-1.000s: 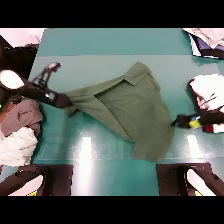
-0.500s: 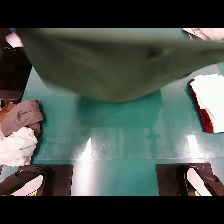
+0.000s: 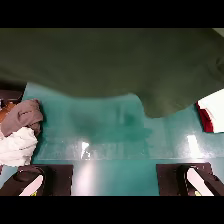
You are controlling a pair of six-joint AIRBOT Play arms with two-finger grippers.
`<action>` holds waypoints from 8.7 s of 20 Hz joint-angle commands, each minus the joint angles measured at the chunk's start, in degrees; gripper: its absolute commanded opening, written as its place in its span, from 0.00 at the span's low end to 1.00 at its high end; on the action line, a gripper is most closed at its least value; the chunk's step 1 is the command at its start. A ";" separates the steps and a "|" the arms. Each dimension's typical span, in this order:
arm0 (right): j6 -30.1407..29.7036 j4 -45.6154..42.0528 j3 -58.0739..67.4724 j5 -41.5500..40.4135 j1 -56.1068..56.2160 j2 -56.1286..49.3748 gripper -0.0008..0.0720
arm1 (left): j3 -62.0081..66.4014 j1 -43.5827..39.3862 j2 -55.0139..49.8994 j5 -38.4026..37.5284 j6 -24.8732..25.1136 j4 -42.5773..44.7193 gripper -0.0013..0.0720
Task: Fold the shirts.
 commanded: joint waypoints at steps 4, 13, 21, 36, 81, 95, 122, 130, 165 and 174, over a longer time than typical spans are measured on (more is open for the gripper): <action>0.83 -2.91 -7.89 1.18 -0.02 0.26 0.03 | -13.53 0.02 0.20 -0.90 -0.81 -1.29 0.05; 5.11 -3.26 -7.02 24.13 8.22 -34.45 0.03 | -31.61 0.02 -28.13 -4.09 -0.70 -1.33 0.05; 3.26 -3.28 -16.65 -1.36 11.45 -47.34 0.03 | -31.61 0.02 -43.60 19.08 -0.28 -1.36 0.05; 1.40 -21.07 -41.92 -12.72 18.95 -39.34 0.03 | -40.19 0.04 -43.80 11.43 4.28 9.40 0.05; -13.03 4.48 -65.05 12.00 3.15 -5.03 0.38 | -89.66 13.97 -20.37 2.99 8.92 -19.78 0.15; -8.04 4.22 -90.25 10.16 -2.43 -9.66 0.55 | -81.35 13.42 -20.37 0.00 9.01 -19.10 0.05; -7.32 1.79 -89.26 3.37 -2.43 -2.73 0.42 | -81.37 13.42 -16.13 -2.58 9.79 -15.02 0.05; -9.38 7.50 -89.22 1.42 1.75 -15.54 0.41 | -81.35 13.42 -16.13 -3.02 9.79 -15.04 0.05; -4.50 -6.93 -49.77 3.72 15.91 -24.46 0.04 | -72.96 13.42 -19.93 12.11 5.70 -19.39 0.05; 2.01 0.44 -41.29 -5.64 14.80 -35.69 0.72 | -67.67 13.42 -22.01 23.26 0.81 -19.50 0.69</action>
